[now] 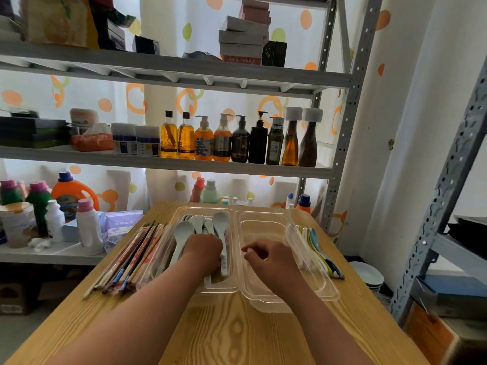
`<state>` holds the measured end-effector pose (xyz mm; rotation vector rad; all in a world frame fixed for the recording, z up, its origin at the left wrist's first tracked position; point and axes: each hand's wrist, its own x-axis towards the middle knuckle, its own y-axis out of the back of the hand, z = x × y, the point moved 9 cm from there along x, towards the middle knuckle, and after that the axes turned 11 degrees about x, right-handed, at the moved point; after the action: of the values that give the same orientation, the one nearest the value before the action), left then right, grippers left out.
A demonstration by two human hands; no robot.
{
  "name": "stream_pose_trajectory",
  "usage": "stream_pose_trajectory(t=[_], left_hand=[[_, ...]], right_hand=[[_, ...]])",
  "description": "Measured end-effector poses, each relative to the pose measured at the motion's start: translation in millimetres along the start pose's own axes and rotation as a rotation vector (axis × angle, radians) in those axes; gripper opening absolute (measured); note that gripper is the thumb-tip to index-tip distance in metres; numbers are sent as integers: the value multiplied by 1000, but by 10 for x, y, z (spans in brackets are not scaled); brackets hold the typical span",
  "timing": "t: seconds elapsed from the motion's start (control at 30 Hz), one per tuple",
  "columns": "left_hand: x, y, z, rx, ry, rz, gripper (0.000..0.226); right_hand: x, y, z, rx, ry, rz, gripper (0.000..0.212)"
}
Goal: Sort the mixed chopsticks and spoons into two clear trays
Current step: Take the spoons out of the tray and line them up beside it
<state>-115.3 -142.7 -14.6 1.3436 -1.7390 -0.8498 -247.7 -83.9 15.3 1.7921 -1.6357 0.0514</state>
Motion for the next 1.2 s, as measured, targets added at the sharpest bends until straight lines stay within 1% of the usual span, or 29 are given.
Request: stream_pose_trajectory(t=[0.13,0.23,0.4,0.5,0.6,0.67,0.73,0.83,0.93,1.0,1.1,1.17,1.2], left_hand=[[9,2,26,52,5,0,28],[3,0,-37,6,47,-8,26],[-41,-10,-356,-356,200,2,33],[-57,-9,-575,-477,259,39,36],[-91,-27,-786,-629,318,61,45],[-139,1,-925,-704,375,113,39],[-202,40,-1030,-717,437,162,32],[-270,100,-1135,-758,498,263,28],[-324,247,-1183,-768,505,396,24],[-379,425,-1202,-748,495,529,20],[-442,725,-1156,-717,399,700,15],[-479,944,-1028,-657,267,776,13],[-513,1063,-927,-586,190,821,12]], right_hand=[[-12,46,0,8,1,13,17],[-14,77,12,20,0,25,17],[-17,83,10,37,-13,24,16],[-16,77,0,45,-15,23,16],[-2,46,-20,44,-10,18,17],[11,20,-38,40,-11,17,17],[18,-8,-58,41,-15,12,17],[17,-59,-90,55,-29,-8,17],[17,-97,-113,80,-50,-12,16],[21,-118,-126,112,-76,-20,16],[18,-122,-116,279,-161,-6,17],[22,-119,-64,486,-259,46,18],[22,-116,-26,606,-319,79,18]])
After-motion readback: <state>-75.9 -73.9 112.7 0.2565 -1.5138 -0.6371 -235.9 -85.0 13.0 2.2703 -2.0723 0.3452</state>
